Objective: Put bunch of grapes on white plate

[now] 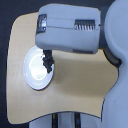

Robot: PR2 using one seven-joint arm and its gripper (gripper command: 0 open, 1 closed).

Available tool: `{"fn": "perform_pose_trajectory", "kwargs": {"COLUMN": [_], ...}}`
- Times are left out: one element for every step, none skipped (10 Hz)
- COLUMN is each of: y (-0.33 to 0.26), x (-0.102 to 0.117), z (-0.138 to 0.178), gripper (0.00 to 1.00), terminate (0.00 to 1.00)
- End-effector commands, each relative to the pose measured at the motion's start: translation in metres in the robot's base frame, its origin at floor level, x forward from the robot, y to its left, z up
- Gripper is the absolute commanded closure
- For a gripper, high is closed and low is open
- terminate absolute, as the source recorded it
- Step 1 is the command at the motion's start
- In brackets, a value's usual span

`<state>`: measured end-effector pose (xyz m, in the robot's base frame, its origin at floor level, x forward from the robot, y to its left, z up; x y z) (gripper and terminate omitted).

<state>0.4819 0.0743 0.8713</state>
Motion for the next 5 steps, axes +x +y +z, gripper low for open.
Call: {"fn": "perform_pose_trajectory", "kwargs": {"y": [0.063,0.068,0.073,0.078,0.077], "x": [-0.032,-0.033,-0.032,-0.03,-0.028], "z": [-0.044,-0.053,-0.061,-0.069,-0.073], "gripper": [1.0,1.0,1.0,1.0,1.0], "terminate": [0.0,0.0,0.0,0.0,0.0]}}
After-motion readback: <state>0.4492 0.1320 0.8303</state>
